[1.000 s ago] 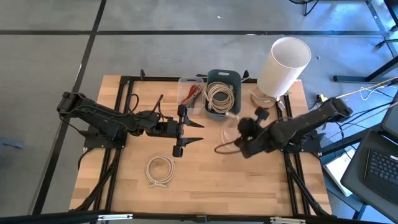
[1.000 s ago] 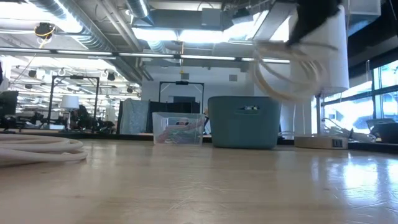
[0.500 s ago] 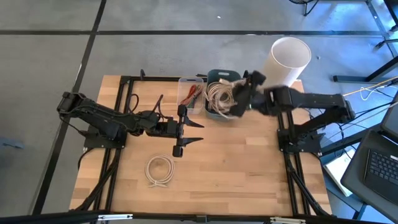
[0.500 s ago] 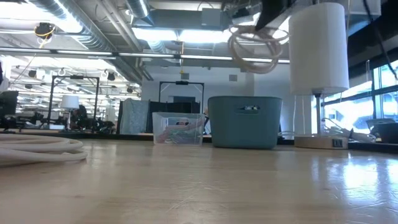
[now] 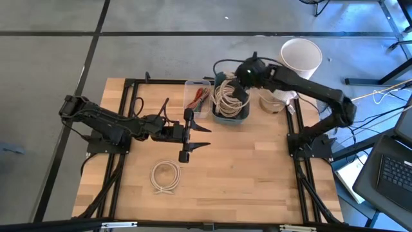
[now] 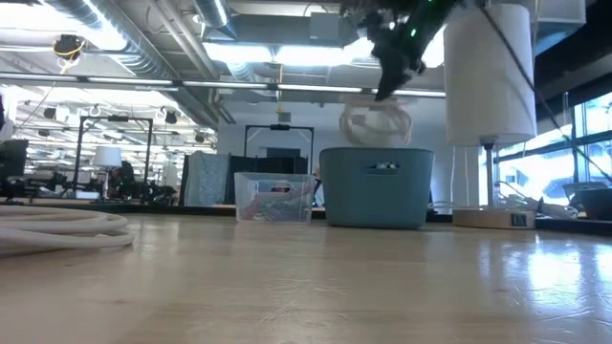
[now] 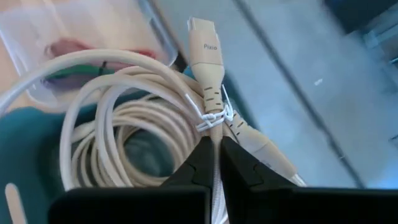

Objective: Pick and place USB-C Cables
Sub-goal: Put the white HDMI cable into the blue bin

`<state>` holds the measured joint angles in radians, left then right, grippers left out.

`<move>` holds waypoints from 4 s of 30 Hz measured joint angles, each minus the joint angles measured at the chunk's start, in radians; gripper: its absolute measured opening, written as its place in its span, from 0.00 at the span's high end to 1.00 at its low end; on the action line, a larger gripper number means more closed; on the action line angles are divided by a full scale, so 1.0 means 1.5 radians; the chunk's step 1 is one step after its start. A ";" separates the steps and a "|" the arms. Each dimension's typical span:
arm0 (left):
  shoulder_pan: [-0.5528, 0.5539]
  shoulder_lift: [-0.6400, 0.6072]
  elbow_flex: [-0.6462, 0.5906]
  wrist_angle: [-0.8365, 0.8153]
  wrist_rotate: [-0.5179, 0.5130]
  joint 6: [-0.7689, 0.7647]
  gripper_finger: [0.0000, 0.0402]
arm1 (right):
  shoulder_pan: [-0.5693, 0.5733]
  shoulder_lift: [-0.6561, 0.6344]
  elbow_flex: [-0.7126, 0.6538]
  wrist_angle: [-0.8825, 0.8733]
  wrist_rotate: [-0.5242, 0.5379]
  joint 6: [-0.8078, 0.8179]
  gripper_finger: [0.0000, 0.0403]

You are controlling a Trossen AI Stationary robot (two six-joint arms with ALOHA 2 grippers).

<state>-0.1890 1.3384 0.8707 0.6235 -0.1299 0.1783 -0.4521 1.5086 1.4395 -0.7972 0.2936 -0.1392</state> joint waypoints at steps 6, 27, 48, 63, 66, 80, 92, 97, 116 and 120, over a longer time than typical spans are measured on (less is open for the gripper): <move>0.000 0.000 0.000 0.000 0.000 0.000 0.52 | -0.038 0.092 0.000 -0.007 -0.085 0.000 0.98; 0.000 0.000 0.000 0.000 0.000 0.000 0.52 | -0.086 0.285 0.001 0.021 -0.109 -0.015 0.92; 0.000 0.000 0.000 0.000 0.000 0.000 0.52 | -0.028 0.040 0.000 -0.083 -0.129 0.041 0.51; 0.000 0.000 0.000 0.000 0.000 0.000 0.52 | 0.356 -0.253 0.000 -0.283 -0.285 0.324 0.51; 0.000 0.000 0.000 0.000 0.000 0.000 0.52 | 0.453 -0.275 -0.012 -0.247 -0.219 0.379 0.51; 0.000 0.000 0.000 0.000 0.000 -0.106 0.52 | 0.743 -0.260 -0.374 0.322 -0.133 0.483 0.52; 0.000 0.000 0.000 -0.043 -0.001 -0.257 0.52 | 0.740 -0.235 -0.489 0.732 0.111 0.116 0.59; 0.007 0.000 0.000 -0.158 0.121 -0.315 0.52 | 0.726 -0.235 -0.489 0.785 0.113 0.003 0.59; -0.068 0.002 -0.001 -0.829 0.165 -0.596 0.52 | 0.712 -0.235 -0.489 0.760 0.113 0.003 0.59; -0.101 0.002 -0.001 -0.822 0.120 -0.681 0.52 | 0.712 -0.235 -0.489 0.749 0.111 0.021 0.59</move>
<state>-0.3400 1.3407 0.8700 -0.6092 0.0498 -0.8439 0.6164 1.1561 0.7059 0.3259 0.4603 -0.1081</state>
